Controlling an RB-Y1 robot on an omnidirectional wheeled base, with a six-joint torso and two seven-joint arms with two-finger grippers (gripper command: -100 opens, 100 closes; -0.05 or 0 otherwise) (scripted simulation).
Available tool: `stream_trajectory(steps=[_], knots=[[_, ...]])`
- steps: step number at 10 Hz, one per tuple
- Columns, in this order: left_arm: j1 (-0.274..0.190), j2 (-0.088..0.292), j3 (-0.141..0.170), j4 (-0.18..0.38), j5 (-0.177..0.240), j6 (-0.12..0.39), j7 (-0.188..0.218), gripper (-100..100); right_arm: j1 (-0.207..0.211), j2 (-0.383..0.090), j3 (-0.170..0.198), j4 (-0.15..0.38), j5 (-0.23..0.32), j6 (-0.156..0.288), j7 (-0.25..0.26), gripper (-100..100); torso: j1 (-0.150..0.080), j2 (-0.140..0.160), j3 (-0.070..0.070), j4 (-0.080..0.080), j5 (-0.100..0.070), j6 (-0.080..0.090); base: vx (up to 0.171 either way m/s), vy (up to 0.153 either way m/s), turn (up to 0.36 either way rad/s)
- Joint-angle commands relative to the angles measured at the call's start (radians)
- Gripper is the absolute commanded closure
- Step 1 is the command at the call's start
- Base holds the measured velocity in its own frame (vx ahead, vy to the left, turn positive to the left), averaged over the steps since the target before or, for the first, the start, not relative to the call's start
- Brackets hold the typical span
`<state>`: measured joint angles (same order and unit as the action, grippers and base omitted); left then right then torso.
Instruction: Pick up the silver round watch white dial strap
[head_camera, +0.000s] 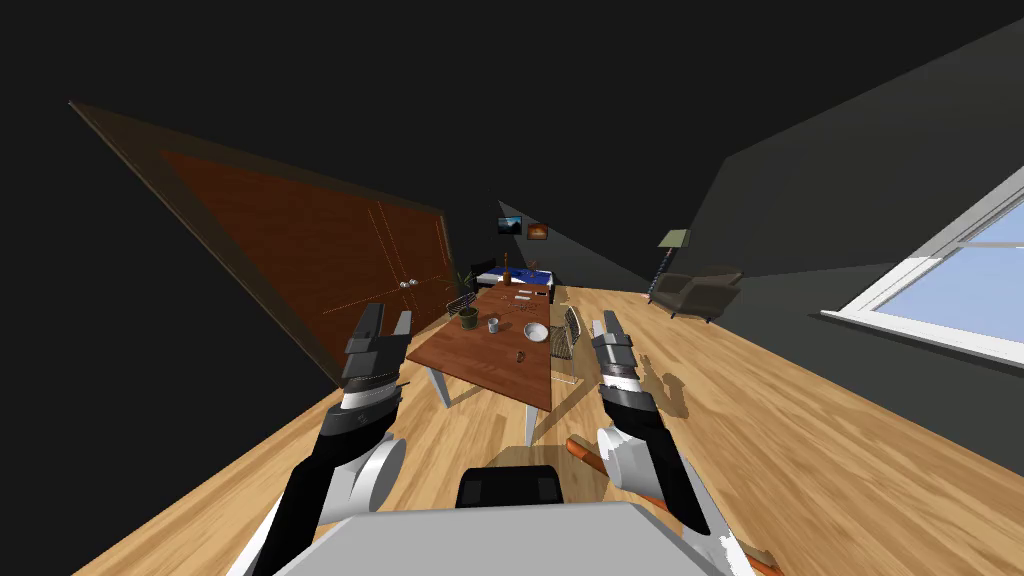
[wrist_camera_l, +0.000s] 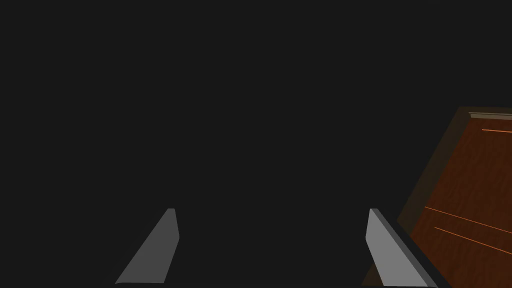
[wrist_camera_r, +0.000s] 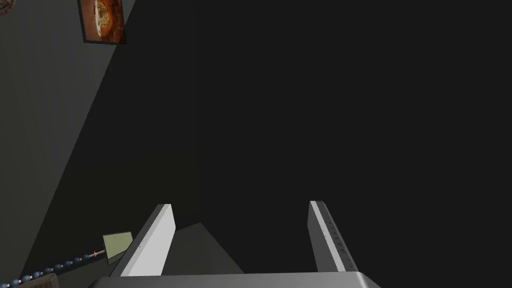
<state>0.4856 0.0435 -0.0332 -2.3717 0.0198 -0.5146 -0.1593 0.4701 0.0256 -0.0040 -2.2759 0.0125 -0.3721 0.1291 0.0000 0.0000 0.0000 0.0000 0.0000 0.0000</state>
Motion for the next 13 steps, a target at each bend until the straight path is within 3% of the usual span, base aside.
stream_trajectory(steps=[1, 5, 9, 10, 13], knots=[[0.000, 0.000, 0.000, 0.000, 0.000, 0.000, 0.000, 0, -0.002, -0.037, 0.004, 0.012, 0.001, 0.008, 0.001, -100, 0.000, 0.000, 0.000, 0.000, 0.000, 0.000, -0.003, 0.016, 0.031], [0.000, 0.000, 0.000, 0.000, 0.000, 0.000, 0.000, 0, -0.017, -0.147, 0.029, 0.077, 0.006, 0.056, 0.002, -100, 0.005, 0.000, 0.000, 0.000, 0.001, 0.000, -0.003, 0.062, 0.071], [0.000, 0.000, 0.000, 0.000, 0.000, 0.000, 0.000, 0, -0.039, -0.252, 0.073, 0.180, 0.019, 0.134, 0.002, -100, 0.007, 0.002, 0.001, 0.000, 0.002, 0.000, -0.019, 0.102, 0.120], [0.000, 0.000, 0.000, 0.000, 0.000, 0.000, 0.000, 0, -0.039, -0.252, 0.073, 0.180, 0.019, 0.134, 0.002, -100, 0.008, 0.001, 0.001, 0.000, 0.002, 0.000, -0.005, 0.082, 0.024], [0.000, 0.000, 0.000, 0.000, 0.000, 0.000, 0.000, 0, -0.059, -0.325, 0.114, 0.271, 0.032, 0.206, 0.002, -100, 0.007, 0.001, 0.000, 0.000, 0.002, 0.000, -0.011, 0.110, 0.129]])
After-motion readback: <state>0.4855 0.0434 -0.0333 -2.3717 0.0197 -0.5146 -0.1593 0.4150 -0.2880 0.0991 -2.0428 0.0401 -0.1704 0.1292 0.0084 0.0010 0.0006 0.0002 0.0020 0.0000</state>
